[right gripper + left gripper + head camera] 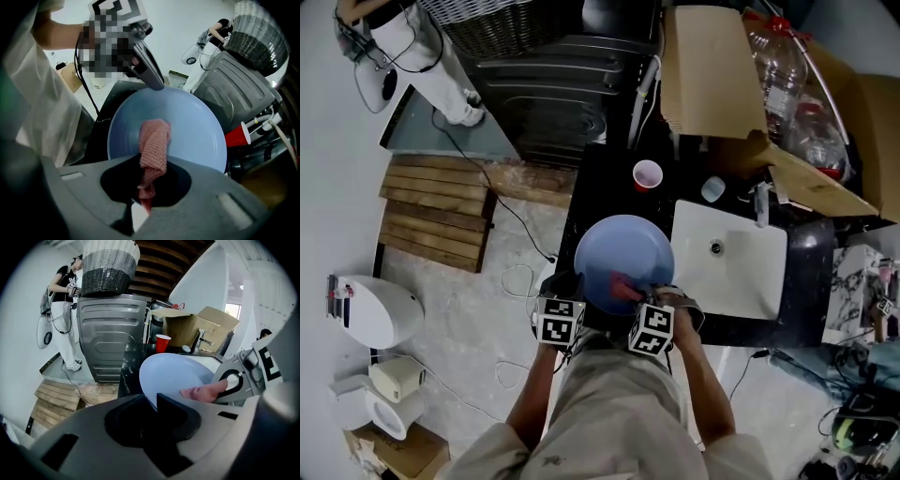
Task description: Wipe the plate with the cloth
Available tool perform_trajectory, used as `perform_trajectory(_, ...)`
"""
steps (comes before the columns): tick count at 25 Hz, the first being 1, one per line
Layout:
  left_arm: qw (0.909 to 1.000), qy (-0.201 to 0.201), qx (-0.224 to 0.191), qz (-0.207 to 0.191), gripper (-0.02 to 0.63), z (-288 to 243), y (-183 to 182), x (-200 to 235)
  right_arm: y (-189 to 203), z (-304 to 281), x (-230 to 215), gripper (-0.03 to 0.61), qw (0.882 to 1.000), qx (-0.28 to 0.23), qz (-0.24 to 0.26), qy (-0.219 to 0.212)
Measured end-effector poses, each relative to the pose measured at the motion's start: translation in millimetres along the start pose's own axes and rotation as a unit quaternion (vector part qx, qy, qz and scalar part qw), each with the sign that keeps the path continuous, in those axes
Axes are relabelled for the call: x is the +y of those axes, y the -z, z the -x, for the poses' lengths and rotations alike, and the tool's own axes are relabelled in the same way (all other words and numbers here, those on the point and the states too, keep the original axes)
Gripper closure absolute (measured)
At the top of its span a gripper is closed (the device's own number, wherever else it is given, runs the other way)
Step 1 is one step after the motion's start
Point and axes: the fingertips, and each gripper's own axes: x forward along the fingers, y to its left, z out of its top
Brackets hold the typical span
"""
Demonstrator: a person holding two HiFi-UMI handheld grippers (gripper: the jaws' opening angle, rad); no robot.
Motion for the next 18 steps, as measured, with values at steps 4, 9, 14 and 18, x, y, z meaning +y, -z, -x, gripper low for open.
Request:
perform_trajectory(4,1.0,-0.008,0.002,0.003,0.532,0.1,-0.9,0.9,10.1,5.1,-6.1,0.543,1.0,0.006,0.0,0.009)
perform_trajectory(9,0.9998,-0.017,0.006,-0.006,0.532,4.1,-2.1,1.4,16.0,16.1,-12.6,0.544,1.0,0.002,-0.012,0.025)
perform_trajectory(14,0.9996,-0.025,-0.007,-0.015,0.532,14.8,-10.6,1.3,24.4,28.3,-25.0,0.543,0.997,-0.012,-0.053,0.055)
perform_trajectory(18,0.9988,-0.018,-0.039,-0.023,0.536,25.5,-26.3,-8.0,26.4,38.8,-38.2,0.543,0.989,-0.04,-0.11,0.09)
